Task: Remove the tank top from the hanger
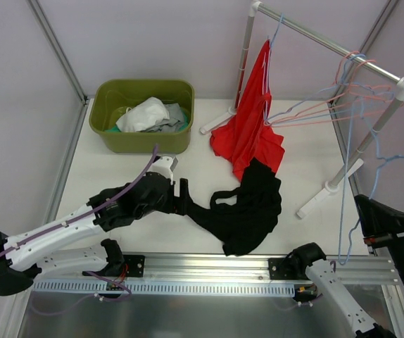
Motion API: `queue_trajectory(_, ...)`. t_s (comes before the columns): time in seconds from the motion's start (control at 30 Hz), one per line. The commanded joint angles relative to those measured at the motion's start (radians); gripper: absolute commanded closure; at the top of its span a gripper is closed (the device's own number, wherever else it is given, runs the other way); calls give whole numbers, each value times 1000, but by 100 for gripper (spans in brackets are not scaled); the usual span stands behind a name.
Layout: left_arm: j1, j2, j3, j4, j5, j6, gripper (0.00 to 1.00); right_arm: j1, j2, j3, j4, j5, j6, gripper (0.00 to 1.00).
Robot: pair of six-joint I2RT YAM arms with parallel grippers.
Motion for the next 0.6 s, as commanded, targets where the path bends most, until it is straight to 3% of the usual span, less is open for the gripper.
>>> queue_trajectory(0.0, 12, -3, 119, -158, 1, 86, 2, 11, 53, 17, -89, 67, 35, 100)
queue_trajectory(0.23, 12, -80, 128, -216, 119, 252, 1, 12, 121, -23, -74, 185, -7, 100)
queue_trajectory(0.57, -8, -204, 65, -222, 81, 192, 1, 12, 440, 157, -18, 391, -86, 100)
